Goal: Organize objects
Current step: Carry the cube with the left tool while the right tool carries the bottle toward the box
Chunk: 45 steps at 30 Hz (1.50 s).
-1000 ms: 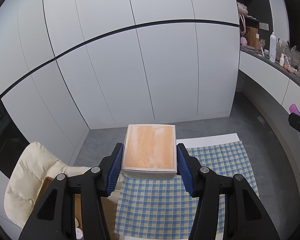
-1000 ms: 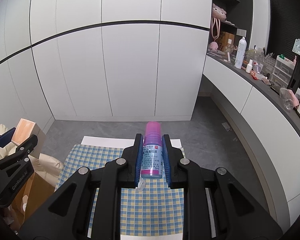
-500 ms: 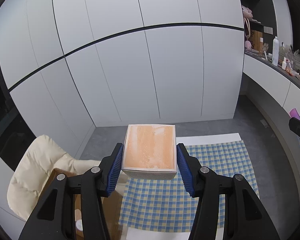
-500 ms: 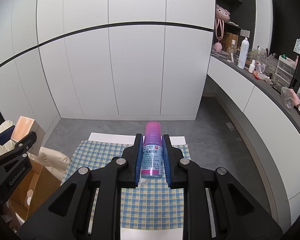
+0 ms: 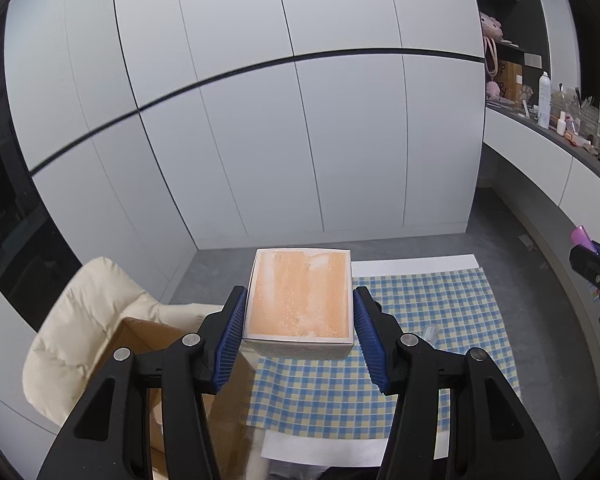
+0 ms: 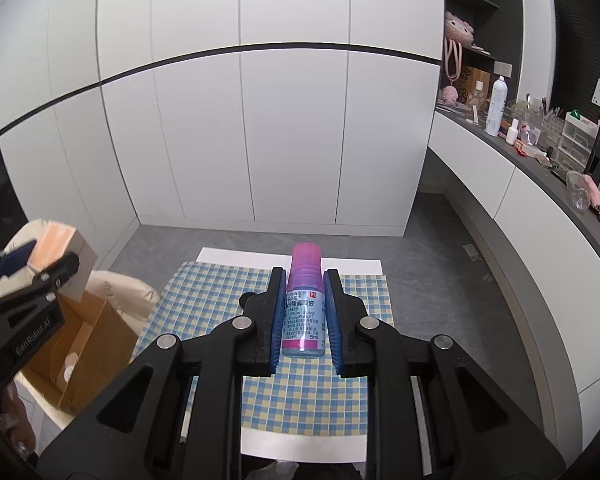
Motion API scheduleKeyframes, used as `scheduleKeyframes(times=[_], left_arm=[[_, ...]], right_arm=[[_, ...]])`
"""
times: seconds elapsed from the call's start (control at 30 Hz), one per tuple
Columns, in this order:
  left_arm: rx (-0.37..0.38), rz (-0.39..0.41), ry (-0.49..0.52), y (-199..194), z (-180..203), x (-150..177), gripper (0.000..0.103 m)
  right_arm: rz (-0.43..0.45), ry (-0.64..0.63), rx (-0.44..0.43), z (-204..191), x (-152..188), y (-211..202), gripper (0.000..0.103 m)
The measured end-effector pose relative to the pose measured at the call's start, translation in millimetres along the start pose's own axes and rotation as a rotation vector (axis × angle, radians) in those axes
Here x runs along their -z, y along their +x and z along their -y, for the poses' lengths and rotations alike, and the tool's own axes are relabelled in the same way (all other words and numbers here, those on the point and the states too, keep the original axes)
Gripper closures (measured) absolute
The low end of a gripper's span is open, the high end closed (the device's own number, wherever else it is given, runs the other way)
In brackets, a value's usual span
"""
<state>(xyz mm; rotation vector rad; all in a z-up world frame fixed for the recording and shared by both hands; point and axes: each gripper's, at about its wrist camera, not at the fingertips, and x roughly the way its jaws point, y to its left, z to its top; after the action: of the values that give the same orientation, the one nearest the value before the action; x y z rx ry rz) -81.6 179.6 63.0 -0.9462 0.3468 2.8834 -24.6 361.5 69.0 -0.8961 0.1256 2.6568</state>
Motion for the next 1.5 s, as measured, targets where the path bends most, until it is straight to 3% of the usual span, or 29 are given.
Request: scheduleKeyframes(times=[0.4,0.87,1.13,1.5], left_arm=[[-0.080,0.088,0.069,-48,4,37,0.050],[0.017,0.043,0.024,-80,-9,98,0.050],[0.009,0.045,0.017,-100,-13,129,0.050],[0.002,-0.011,-0.027,-115,-30,166,0.050]], right_arm=[[-0.031,-0.025,-0.022,-6,40,-23,0.083],[-0.027,-0.050,-0.016,-9,105,-65,0.083],[-0.061,-0.060,-0.059,-8,140,-89,0.083],[-0.090,-0.076,-0.107,-12,173,-116,0.083]])
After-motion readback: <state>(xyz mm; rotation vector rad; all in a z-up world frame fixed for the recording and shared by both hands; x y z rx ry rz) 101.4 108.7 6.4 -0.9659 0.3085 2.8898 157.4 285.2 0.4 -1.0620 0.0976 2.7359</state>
